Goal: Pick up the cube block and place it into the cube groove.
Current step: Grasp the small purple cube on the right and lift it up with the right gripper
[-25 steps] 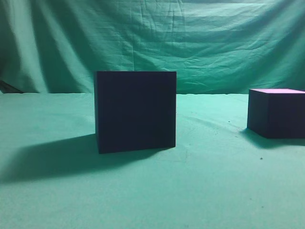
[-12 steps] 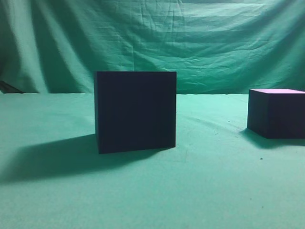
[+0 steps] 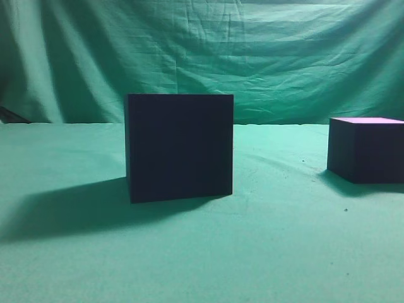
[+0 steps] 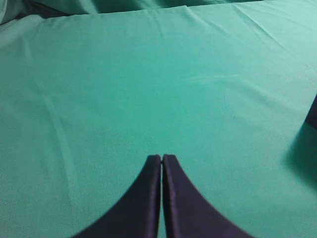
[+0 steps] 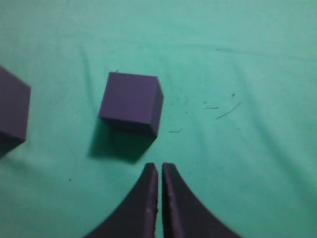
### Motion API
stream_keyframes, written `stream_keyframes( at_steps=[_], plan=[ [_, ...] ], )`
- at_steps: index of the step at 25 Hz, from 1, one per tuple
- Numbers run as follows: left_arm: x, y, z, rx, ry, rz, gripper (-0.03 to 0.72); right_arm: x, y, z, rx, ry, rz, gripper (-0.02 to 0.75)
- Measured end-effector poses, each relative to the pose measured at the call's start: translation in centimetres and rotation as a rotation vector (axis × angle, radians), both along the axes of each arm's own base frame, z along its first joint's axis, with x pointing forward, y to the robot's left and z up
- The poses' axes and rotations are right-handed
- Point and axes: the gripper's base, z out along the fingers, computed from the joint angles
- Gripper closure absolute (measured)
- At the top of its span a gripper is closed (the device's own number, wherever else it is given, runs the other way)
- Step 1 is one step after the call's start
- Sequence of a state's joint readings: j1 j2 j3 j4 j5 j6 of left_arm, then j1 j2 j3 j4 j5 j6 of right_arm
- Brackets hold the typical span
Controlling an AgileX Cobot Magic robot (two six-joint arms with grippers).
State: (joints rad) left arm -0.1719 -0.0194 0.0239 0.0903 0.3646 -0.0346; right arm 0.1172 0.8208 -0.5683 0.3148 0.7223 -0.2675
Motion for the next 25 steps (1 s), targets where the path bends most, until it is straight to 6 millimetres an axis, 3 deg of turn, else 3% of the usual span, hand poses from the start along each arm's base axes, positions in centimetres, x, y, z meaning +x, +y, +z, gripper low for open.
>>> stream_keyframes(
  at_steps=[4, 9, 10, 11, 18, 20, 25],
  plan=[
    [0.0, 0.0, 0.0, 0.0, 0.0, 0.0, 0.688, 2.9, 2.5, 0.3, -0.085, 0.168, 0.114, 0.738],
    [0.0, 0.0, 0.0, 0.0, 0.0, 0.0, 0.688, 7.0, 5.3, -0.4, -0.184, 0.299, 0.088, 0.738],
    [0.0, 0.0, 0.0, 0.0, 0.0, 0.0, 0.688, 7.7, 5.7, -0.7, -0.192, 0.315, 0.085, 0.691],
    [0.0, 0.0, 0.0, 0.0, 0.0, 0.0, 0.688, 8.4, 6.1, -1.1, -0.2, 0.334, 0.083, 0.691],
    [0.0, 0.0, 0.0, 0.0, 0.0, 0.0, 0.688, 12.2, 7.7, -4.1, -0.197, 0.351, 0.056, 0.211],
    [0.0, 0.0, 0.0, 0.0, 0.0, 0.0, 0.688, 12.9, 8.0, -5.0, -0.193, 0.35, 0.05, 0.117],
    [0.0, 0.0, 0.0, 0.0, 0.0, 0.0, 0.688, 13.9, 8.4, -7.3, -0.192, 0.389, 0.019, 0.108]
  ],
)
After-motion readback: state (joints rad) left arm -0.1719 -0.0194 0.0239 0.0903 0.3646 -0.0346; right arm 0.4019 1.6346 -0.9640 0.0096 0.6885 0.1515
